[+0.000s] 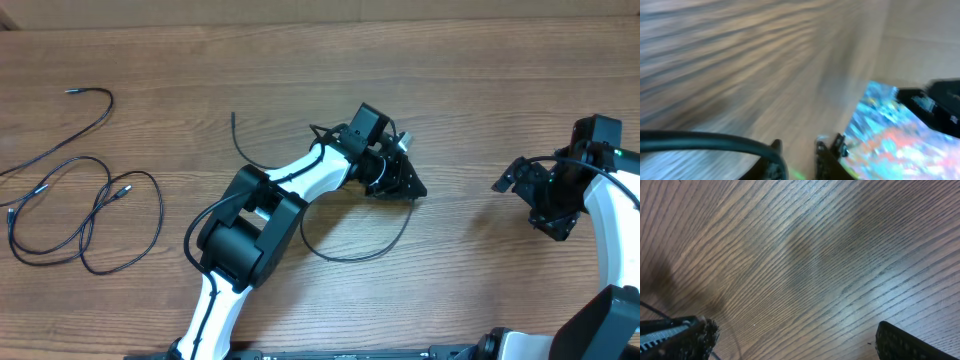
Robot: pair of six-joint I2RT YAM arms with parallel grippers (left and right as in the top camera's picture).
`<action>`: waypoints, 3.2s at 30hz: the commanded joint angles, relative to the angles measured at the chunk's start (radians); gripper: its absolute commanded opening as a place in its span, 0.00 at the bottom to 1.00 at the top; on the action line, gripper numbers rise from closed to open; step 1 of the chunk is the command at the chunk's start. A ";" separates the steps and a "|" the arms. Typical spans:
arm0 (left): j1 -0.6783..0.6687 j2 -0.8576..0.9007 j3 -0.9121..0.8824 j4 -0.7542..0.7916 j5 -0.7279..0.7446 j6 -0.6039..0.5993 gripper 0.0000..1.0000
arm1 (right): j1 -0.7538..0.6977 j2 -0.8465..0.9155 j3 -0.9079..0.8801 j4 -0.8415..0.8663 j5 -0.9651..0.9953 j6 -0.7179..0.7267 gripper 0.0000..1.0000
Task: Untangle cables
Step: 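Lift the center cable and carry it to the upper left, then lower the cable onto the left-side pile and release it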
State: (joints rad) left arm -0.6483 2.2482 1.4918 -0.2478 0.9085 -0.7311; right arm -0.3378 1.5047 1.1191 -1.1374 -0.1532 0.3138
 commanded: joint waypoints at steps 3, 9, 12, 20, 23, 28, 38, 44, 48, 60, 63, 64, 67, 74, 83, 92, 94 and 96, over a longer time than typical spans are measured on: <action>-0.008 0.019 -0.005 0.062 0.159 0.007 0.04 | 0.005 -0.001 -0.001 0.003 -0.006 0.003 1.00; -0.005 0.019 -0.005 0.157 0.301 0.029 0.04 | 0.005 -0.001 -0.001 0.003 -0.006 0.003 1.00; 0.000 0.019 -0.005 0.239 0.390 0.029 0.05 | 0.005 -0.001 -0.001 0.003 -0.005 0.003 1.00; 0.079 -0.007 -0.003 0.369 0.575 0.028 0.04 | 0.005 -0.001 -0.001 0.003 -0.005 0.003 1.00; 0.124 -0.048 -0.004 0.384 0.610 0.029 0.04 | 0.005 -0.001 -0.001 0.003 -0.005 0.003 1.00; 0.226 -0.158 -0.004 0.383 0.599 0.045 0.04 | 0.005 -0.001 -0.001 0.003 -0.005 0.003 1.00; 0.439 -0.380 -0.004 0.095 0.366 0.168 0.04 | 0.005 -0.001 -0.001 0.003 -0.005 0.003 1.00; 0.527 -0.506 -0.003 -0.246 0.077 0.367 0.04 | 0.005 -0.001 -0.001 0.003 -0.005 0.003 1.00; 0.621 -0.644 0.039 -0.430 -0.195 0.448 0.04 | 0.005 -0.001 -0.001 0.006 -0.005 0.003 1.00; 0.906 -0.755 0.328 -0.568 -0.608 0.470 0.04 | 0.005 -0.001 -0.001 0.006 -0.005 0.003 1.00; 0.954 -0.750 0.328 -0.568 -0.690 0.470 0.04 | 0.005 -0.001 -0.001 0.006 -0.005 0.003 1.00; 0.968 -0.749 0.328 -0.572 -0.715 0.470 0.04 | 0.005 -0.001 -0.001 0.006 -0.005 0.003 1.00; 0.996 -0.745 0.328 -0.593 -0.787 0.470 0.04 | 0.005 -0.001 -0.001 0.006 -0.005 0.003 1.00; 1.005 -0.732 0.328 -0.644 -0.890 0.470 0.04 | 0.005 -0.001 -0.001 0.006 -0.005 0.003 1.00; 1.005 -0.668 0.327 -0.719 -0.956 0.470 0.04 | 0.005 -0.001 -0.001 0.003 -0.005 0.003 1.00; 1.010 -0.557 0.327 -0.797 -1.037 0.468 0.04 | 0.005 -0.001 -0.001 0.002 -0.005 0.003 1.00; 1.010 -0.534 0.327 -0.809 -1.055 0.468 0.04 | 0.005 -0.001 -0.001 0.002 -0.005 0.002 1.00; 1.010 -0.516 0.327 -0.818 -1.058 0.461 0.04 | 0.005 -0.001 -0.001 0.002 -0.005 -0.001 1.00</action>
State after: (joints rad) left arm 0.3546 1.7046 1.8065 -1.0580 -0.1066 -0.2798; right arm -0.3378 1.5055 1.1191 -1.1381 -0.1532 0.3141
